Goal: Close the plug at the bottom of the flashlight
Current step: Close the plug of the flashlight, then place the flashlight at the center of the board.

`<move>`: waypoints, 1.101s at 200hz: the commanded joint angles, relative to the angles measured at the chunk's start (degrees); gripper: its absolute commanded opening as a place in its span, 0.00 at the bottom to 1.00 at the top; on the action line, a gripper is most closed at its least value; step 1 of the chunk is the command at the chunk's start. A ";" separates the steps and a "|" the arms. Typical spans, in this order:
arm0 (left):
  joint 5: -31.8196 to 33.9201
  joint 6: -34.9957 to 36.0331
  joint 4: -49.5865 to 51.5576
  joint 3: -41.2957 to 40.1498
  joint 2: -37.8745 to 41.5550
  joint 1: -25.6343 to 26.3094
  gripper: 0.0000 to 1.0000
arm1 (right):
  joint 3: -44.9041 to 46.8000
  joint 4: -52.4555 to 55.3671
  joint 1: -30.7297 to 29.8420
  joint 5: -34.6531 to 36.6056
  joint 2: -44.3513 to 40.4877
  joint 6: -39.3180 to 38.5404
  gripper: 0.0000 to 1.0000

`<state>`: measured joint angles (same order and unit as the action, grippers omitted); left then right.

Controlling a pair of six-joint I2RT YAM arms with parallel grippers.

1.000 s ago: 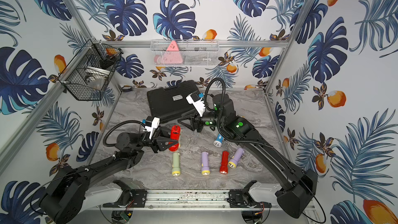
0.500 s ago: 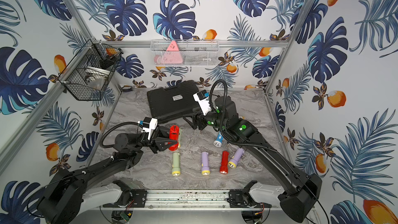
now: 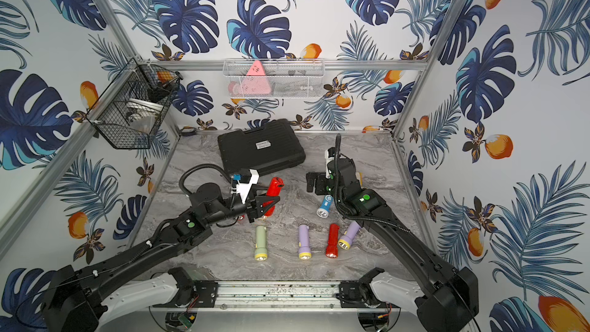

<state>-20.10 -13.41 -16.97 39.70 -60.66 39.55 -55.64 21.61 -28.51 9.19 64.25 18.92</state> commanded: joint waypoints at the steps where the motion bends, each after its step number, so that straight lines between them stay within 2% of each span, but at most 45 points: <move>1: 16.03 -2.32 10.29 3.19 -2.87 2.00 0.00 | 1.88 3.09 5.22 -0.68 -2.29 4.44 1.00; 32: 25.27 -7.33 18.89 9.50 -10.06 4.34 0.00 | 3.82 4.00 10.76 -3.14 -4.56 5.91 1.00; 80: 30.98 -15.69 26.78 17.71 -21.66 5.71 0.00 | 3.78 5.24 12.40 -5.73 -4.24 5.88 1.00; 146: 32.87 -18.58 27.77 23.92 -36.13 6.51 0.00 | 5.04 4.94 12.69 -7.34 -6.79 5.34 1.00; 185: 35.84 -18.58 31.22 30.46 -45.58 6.68 0.00 | 5.11 4.76 12.69 -7.25 -9.02 5.16 1.00; 220: 36.39 -20.14 32.04 33.42 -51.04 6.68 0.00 | 5.45 4.50 12.70 -7.14 -9.93 5.12 1.00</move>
<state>14.33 -31.66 13.19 71.35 -109.45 46.22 -50.35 26.20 -15.75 2.26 54.65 24.36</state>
